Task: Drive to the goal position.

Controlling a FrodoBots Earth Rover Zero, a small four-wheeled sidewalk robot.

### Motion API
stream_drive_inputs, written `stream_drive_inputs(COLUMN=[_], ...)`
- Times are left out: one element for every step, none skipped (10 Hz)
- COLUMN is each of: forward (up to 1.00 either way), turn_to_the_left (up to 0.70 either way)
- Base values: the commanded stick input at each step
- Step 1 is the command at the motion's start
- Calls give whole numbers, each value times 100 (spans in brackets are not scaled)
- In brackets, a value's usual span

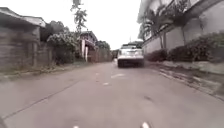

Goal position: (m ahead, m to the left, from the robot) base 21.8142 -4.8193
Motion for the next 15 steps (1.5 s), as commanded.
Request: stream_drive_inputs(forward=[85, 85, 85, 85, 85, 85, 85, 85, 85, 85, 85, 85, 85, 85, 85], turn_to_the_left=[1, 1, 1, 1, 1, 1, 1, 1, 1, 1, 1, 1, 1, 1, 1])
